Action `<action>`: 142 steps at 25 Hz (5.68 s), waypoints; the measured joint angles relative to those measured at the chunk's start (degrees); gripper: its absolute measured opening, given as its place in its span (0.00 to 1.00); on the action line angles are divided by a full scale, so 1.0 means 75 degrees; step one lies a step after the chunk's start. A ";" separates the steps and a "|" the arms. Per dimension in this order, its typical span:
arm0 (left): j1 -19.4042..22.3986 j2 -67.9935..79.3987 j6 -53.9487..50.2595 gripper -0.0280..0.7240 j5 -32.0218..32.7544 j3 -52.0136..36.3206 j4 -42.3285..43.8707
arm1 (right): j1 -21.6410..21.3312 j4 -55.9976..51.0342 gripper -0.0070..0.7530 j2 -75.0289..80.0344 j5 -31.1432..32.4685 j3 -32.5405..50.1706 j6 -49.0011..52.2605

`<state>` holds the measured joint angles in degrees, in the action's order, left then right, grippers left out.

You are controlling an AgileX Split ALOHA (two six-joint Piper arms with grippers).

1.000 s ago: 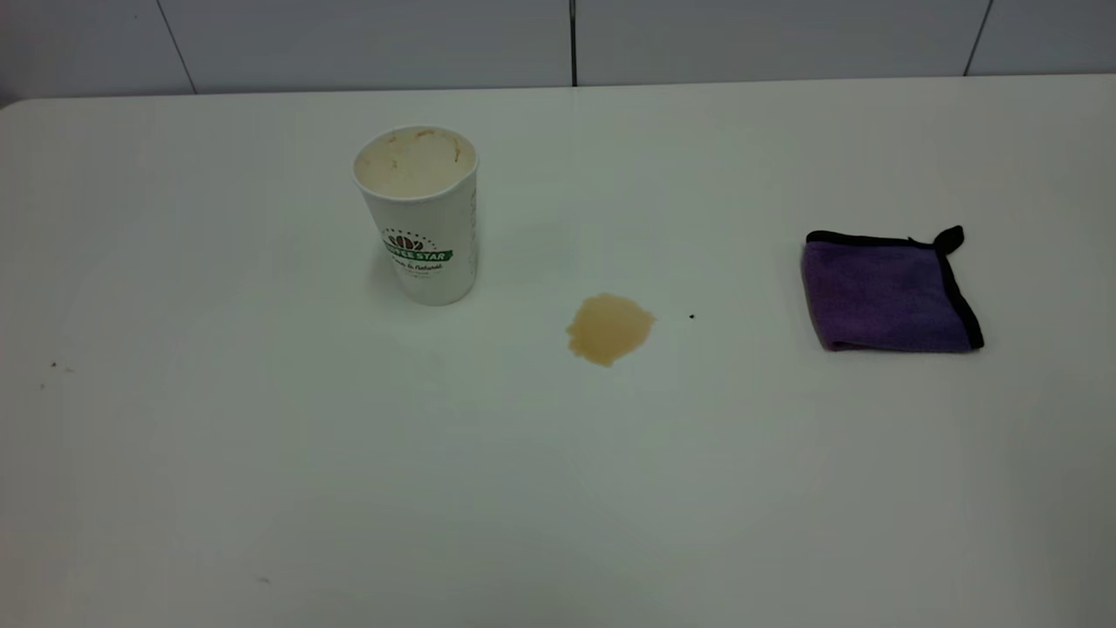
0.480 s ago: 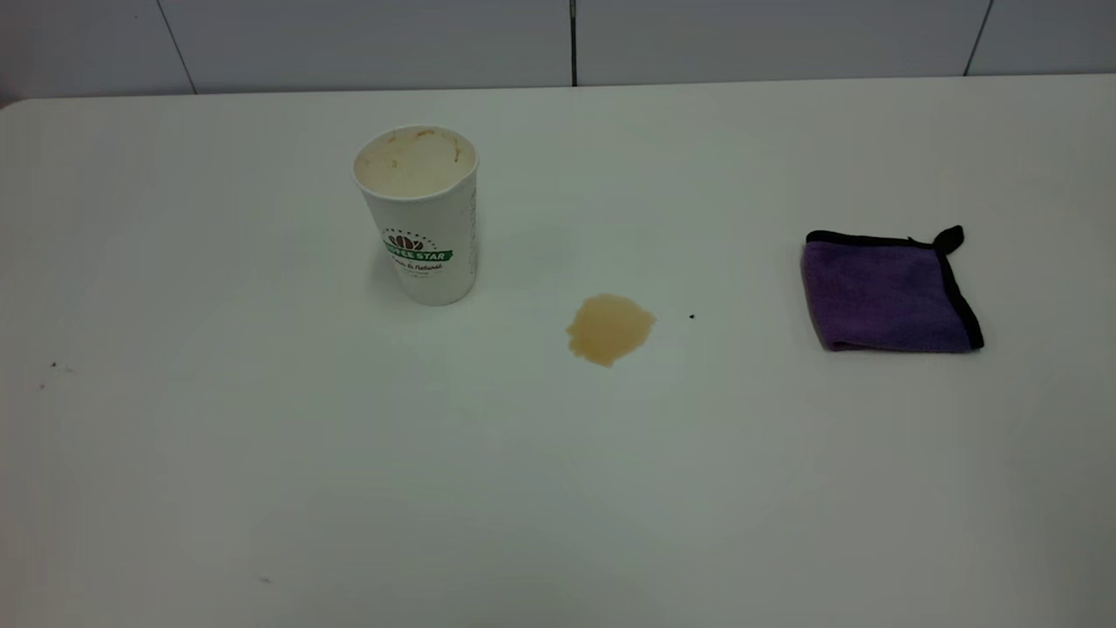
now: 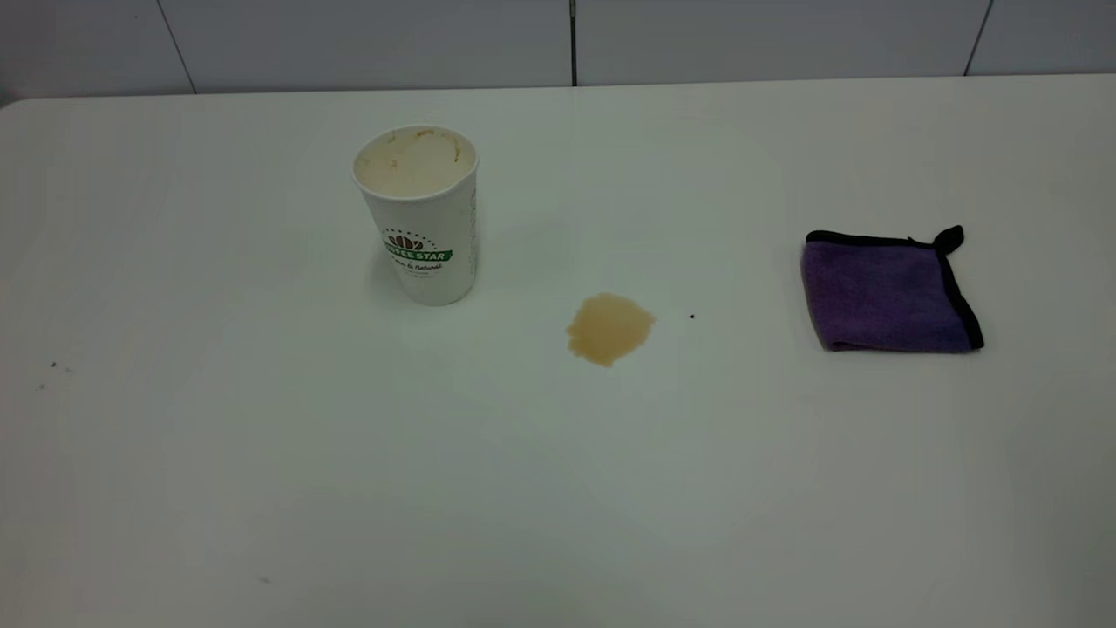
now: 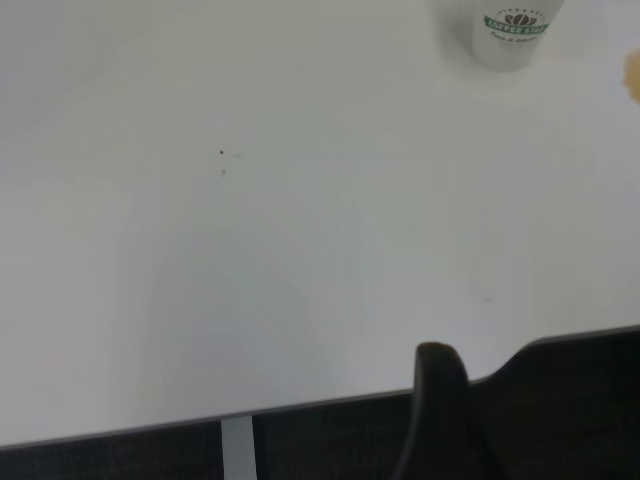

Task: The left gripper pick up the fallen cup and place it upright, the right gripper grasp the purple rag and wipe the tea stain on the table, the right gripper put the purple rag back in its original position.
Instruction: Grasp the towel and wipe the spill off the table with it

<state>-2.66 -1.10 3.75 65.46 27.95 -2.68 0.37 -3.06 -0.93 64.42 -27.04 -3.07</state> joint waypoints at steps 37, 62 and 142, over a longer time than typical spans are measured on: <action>0.0000 0.0000 -0.0044 0.72 -0.0006 0.0000 0.0002 | 0.0376 -0.4110 0.80 1.3154 -0.4784 -0.2997 -0.5780; 0.0000 0.0000 -0.0053 0.72 -0.0015 0.0000 0.0002 | 0.1357 -0.0635 0.79 1.8536 -0.4106 -0.8000 -0.1484; 0.0000 0.0000 -0.0027 0.72 -0.0021 0.0000 0.0008 | 0.3331 0.1418 0.08 2.0376 -0.2061 -1.1280 -0.0899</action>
<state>-2.66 -1.10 3.55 65.31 27.95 -2.62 25.35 7.57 151.89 48.97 -111.64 -9.82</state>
